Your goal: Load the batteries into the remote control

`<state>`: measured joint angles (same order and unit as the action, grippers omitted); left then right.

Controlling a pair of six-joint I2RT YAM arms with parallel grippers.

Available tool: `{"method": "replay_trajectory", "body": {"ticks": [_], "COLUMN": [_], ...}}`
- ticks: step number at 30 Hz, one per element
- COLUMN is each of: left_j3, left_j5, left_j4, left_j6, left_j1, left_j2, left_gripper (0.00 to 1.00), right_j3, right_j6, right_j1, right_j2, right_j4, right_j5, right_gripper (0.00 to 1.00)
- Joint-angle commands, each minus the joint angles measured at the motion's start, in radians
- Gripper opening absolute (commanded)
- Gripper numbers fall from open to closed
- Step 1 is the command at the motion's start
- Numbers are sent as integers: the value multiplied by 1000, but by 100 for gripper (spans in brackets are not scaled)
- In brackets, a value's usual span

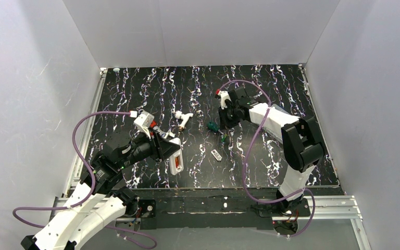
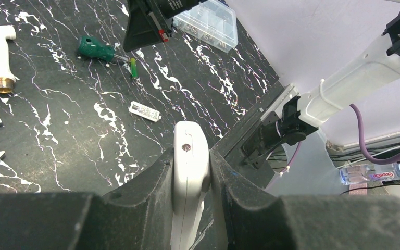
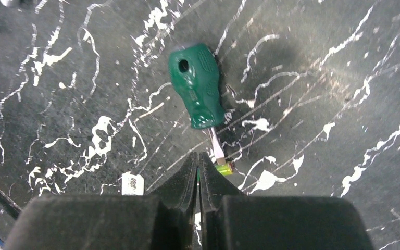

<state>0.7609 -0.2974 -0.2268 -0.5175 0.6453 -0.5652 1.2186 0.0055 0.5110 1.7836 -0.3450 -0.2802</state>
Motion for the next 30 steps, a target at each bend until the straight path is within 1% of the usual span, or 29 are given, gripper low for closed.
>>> {"method": "replay_trajectory", "body": {"ticks": [1,8,13,16,20,26,30], "left_j3": [21,22,20,24,26,24,20], "left_j5": [-5,-11,-14,-12,-14,-18,-22], "left_j4": [-36,-50,-48,-45,-45,-58,-70], "left_j6": [-4,-8,-9,-7,-7,-12,-19], "left_j1": [3,3,3,2,2,3,4], "left_j2": [15,1,1,3,-3,-16,-25], "left_gripper": [0,0,0,0,0,0,0], "right_j3": [-21,-25,-53,-50,-35,-107,-143], "right_j6": [49,103,133,156,197,263,282], "right_j1": [3,3,3,3,3,3,3], "right_j2": [21,57,62,70,82,15,-30], "right_j4": [-24,-52,-18,-25,-80,-92,-114], "right_j5": [55,89,117,168,266,362,387], "right_gripper": [9,8,6,5,3,3,4]}}
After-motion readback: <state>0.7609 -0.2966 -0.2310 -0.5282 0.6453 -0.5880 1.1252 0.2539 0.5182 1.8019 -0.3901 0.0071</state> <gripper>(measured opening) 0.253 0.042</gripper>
